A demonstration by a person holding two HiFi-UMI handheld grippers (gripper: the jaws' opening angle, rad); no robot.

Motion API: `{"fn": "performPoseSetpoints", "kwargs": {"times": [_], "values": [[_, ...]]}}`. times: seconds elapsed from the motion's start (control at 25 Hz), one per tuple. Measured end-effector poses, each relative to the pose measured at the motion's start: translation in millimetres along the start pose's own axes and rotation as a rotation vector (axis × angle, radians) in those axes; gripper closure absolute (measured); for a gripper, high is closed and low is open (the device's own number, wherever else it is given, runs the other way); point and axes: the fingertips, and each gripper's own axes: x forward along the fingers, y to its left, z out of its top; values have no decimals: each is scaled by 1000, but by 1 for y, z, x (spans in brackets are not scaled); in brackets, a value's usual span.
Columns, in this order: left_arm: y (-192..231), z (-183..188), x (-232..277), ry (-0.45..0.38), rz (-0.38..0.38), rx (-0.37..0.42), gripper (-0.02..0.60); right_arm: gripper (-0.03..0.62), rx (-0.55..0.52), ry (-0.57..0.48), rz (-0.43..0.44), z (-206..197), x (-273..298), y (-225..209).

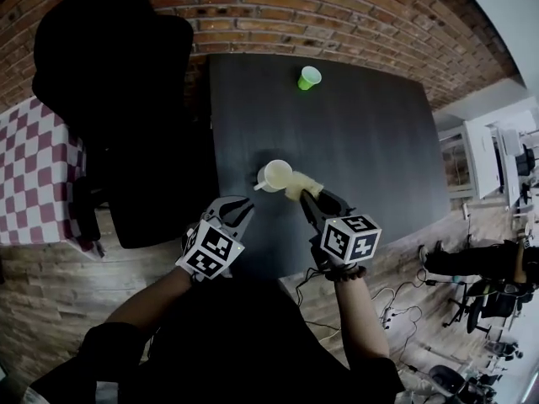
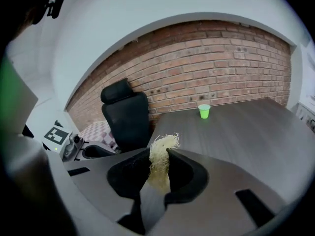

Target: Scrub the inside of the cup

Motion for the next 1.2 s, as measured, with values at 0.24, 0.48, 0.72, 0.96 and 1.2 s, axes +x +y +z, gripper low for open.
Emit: {"fn": "performPoseSetpoints", "kwargs": {"times": [0.24, 0.48, 0.72, 0.96, 1.2], "values": [[21, -25, 48, 126, 51, -7, 451, 503, -191, 237, 39, -7, 70, -19], [34, -48, 85, 240, 78, 17, 451, 503, -297, 423, 85, -38, 114, -27], [41, -55, 103, 299, 90, 77, 462, 505, -423, 592, 82, -61, 147, -26], [47, -54, 107, 311, 105, 93, 515, 505, -402, 598, 89, -59, 155, -19], [50, -55, 105, 307, 94, 98, 515, 503, -232, 468, 161, -31, 124, -9]]}}
